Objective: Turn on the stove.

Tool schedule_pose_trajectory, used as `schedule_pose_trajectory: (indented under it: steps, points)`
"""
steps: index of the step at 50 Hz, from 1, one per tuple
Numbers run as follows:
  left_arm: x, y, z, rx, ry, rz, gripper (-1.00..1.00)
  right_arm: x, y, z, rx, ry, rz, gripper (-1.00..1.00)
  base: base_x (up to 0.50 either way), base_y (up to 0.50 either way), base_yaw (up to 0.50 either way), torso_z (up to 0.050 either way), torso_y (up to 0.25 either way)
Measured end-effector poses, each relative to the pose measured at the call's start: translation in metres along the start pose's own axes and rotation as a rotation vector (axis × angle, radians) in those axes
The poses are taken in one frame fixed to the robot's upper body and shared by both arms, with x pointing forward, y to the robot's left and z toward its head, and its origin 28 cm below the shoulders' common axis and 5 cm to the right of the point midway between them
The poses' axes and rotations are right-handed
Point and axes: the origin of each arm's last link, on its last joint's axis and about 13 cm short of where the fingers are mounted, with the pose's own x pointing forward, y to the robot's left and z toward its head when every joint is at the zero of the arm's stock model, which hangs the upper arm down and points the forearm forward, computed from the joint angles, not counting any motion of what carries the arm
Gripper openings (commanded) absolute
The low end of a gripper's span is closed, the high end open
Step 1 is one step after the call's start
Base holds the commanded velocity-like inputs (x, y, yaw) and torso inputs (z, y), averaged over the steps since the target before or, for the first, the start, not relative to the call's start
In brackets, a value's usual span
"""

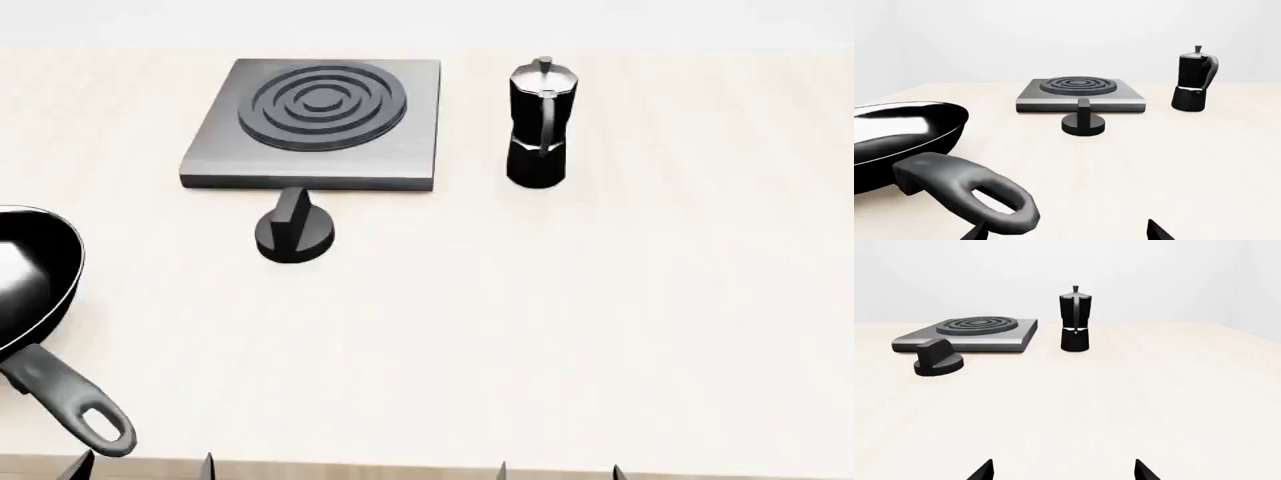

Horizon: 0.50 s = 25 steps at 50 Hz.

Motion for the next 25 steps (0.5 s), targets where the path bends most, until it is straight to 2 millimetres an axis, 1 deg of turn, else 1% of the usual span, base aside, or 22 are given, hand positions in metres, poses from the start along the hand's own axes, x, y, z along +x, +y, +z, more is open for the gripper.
schedule_pose_trajectory:
  steps: [16, 25]
  points:
    - [0.0, 0.0, 0.0, 0.006, 0.001, 0.011, 1.0, 0.001, 0.0, 0.001, -0.023, 0.008, -0.007, 1.0, 0.0, 0.0, 0.0, 0.0, 0.0]
    - [-0.003, -0.002, 0.012, 0.018, -0.013, 0.008, 1.0, -0.002, 0.0, 0.016, -0.038, -0.009, -0.002, 1.0, 0.0, 0.0, 0.0, 0.0, 0.0]
